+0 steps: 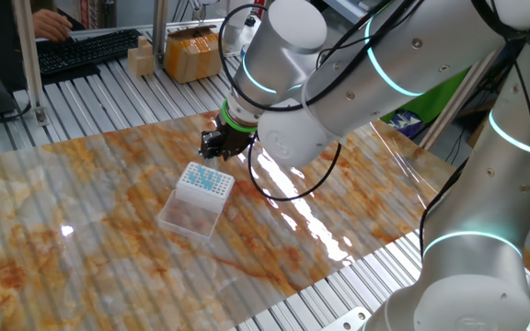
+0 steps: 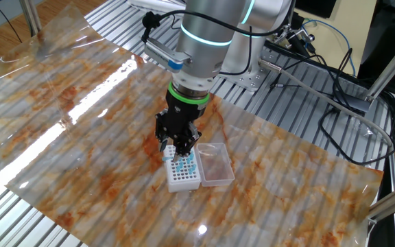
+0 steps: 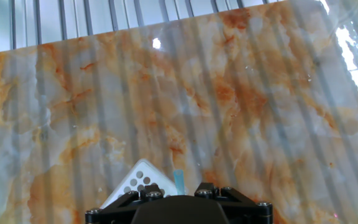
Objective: Insert a medium pipette tip into the holder for medium pipette tips
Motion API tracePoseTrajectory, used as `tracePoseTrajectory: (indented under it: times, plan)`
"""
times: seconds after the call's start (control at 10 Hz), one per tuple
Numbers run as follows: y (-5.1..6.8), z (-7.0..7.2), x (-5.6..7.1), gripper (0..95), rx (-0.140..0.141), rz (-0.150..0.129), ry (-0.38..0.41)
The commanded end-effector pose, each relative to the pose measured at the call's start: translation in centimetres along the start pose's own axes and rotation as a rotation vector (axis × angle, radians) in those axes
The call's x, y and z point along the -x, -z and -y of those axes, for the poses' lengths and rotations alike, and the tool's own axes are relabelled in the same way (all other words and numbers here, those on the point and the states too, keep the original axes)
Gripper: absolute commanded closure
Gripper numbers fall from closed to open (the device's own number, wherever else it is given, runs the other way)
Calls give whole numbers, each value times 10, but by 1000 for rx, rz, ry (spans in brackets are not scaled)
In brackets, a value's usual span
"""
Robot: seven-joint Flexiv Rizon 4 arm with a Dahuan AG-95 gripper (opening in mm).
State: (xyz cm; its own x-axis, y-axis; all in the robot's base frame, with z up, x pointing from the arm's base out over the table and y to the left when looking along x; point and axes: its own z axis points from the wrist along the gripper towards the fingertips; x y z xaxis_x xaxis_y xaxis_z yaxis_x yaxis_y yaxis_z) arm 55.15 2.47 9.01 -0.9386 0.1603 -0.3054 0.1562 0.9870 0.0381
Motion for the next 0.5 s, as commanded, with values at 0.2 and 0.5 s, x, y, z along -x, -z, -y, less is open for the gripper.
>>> tracePoseTrajectory:
  times: [0.2,0.5]
  plan:
    - [-7,3,7,760,-27,-281,-15]
    - [-7,3,7,760,-27,-292,-16]
